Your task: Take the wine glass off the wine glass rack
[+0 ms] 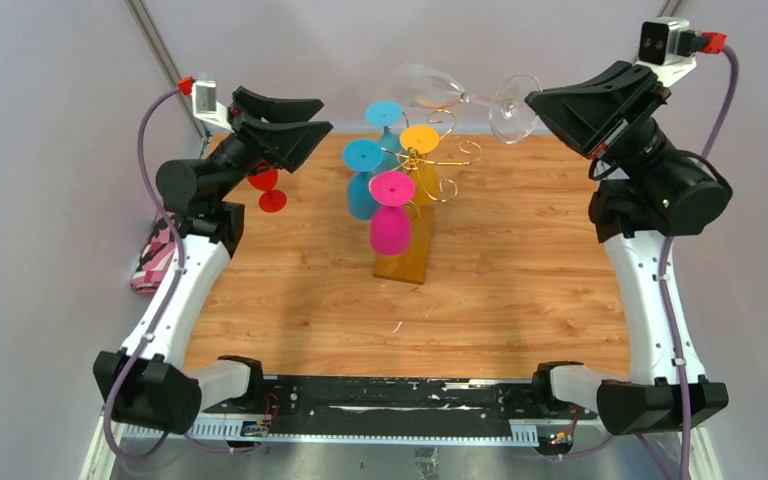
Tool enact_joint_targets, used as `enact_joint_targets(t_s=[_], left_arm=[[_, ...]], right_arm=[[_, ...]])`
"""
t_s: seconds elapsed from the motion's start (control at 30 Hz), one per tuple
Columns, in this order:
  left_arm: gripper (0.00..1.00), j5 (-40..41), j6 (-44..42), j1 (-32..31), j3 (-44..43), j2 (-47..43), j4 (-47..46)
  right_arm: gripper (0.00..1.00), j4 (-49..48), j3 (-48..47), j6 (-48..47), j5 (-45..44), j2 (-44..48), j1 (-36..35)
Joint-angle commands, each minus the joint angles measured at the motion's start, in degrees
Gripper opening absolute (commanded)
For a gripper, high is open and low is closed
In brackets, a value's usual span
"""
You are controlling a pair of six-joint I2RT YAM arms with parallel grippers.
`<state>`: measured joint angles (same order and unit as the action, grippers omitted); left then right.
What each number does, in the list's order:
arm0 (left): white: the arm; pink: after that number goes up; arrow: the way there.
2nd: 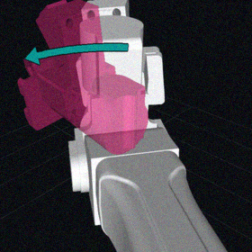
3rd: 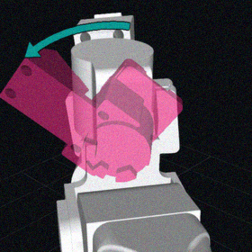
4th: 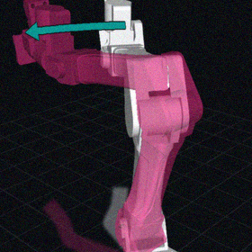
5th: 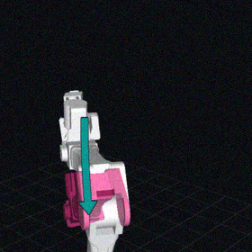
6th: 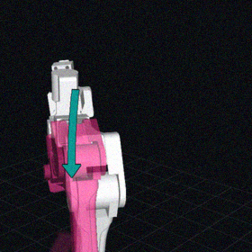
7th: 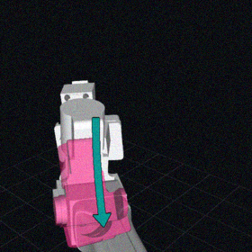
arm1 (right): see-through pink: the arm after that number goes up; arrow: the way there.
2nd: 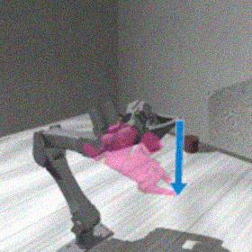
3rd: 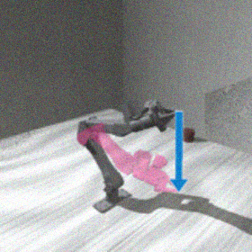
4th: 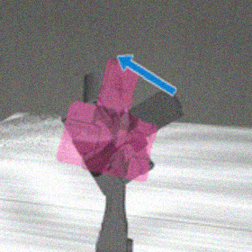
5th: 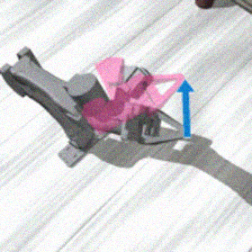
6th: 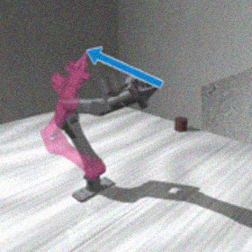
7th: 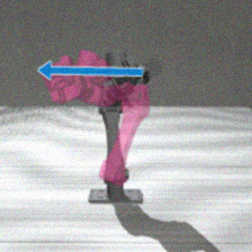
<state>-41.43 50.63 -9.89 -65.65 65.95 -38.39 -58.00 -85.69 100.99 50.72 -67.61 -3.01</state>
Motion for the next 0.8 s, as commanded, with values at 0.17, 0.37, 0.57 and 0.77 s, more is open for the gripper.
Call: enact_joint_targets(t_s=[0.17,0.37,0.57,0.77], left_arm=[[0.72,-4.0,38.6,4.2,-2.3,14.8,-52.1],[0.72,-4.7,38.8,4.2,-1.8,14.0,-52.1],[0.73,-5.4,39.5,4.2,-0.3,13.4,-52.1],[0.73,-6.3,39.4,4.2,1.1,13.7,-52.1]], right_arm=[[0.00,-17.7,3.3,3.8,-4.2,-6.2,-12.6],[0.00,-18.5,3.2,2.1,-4.7,-8.8,-15.9],[0.00,-19.7,2.1,1.5,-5.5,-12.5,-18.9],[0.00,-20.3,1.6,1.3,-5.7,-13.6,-20.3]])
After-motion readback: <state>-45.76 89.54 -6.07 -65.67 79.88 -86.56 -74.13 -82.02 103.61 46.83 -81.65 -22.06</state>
